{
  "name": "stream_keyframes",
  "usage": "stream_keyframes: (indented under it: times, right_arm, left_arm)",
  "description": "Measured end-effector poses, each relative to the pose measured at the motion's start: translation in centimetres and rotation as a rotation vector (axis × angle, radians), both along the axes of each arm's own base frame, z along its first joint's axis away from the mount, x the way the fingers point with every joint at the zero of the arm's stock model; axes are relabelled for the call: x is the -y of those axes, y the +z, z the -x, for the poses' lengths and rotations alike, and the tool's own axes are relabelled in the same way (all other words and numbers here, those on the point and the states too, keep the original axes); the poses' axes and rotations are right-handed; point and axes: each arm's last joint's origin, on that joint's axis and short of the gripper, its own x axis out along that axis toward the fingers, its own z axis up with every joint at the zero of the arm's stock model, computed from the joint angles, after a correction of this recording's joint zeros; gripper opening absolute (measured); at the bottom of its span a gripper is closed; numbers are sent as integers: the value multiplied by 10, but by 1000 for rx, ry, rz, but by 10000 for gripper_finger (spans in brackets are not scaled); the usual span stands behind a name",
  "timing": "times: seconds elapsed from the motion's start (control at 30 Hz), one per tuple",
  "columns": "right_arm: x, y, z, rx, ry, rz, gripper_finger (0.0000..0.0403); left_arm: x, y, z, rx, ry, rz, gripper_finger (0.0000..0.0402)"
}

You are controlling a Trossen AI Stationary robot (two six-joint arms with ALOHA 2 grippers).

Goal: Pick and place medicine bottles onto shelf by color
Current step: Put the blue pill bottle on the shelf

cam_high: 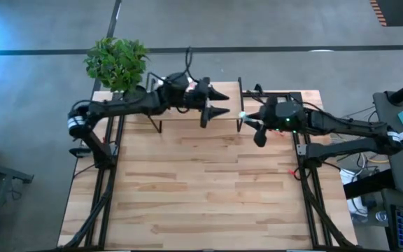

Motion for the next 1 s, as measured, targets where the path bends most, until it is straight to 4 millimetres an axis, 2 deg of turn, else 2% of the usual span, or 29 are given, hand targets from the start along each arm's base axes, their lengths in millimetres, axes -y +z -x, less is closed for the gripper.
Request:
stream_keyframes:
  times: [0.1, 0.27, 0.43, 0.63, 0.83, 1.0]
  right_arm:
    - [1, 10, -18, 42, 35, 51, 91]
    - [5, 29, -43, 70, 61, 102, 91]
    - [7, 51, -56, 85, 91, 175, 91]
    - [8, 72, -61, 96, 129, 276, 91]
    - [9, 74, -58, 88, 134, 304, 91]
    - [14, 72, -57, 78, 104, 282, 91]
  left_arm:
    - [6, -5, -12, 45, -30, -15, 231]
    - [17, -1, -17, 119, -45, -62, 231]
    - [19, 3, -17, 132, 131, -105, 231]
    - [16, 4, -16, 132, 212, -85, 231]
    - [18, 7, -14, 140, 232, -83, 227]
    - [21, 14, -9, 164, 230, -84, 203]
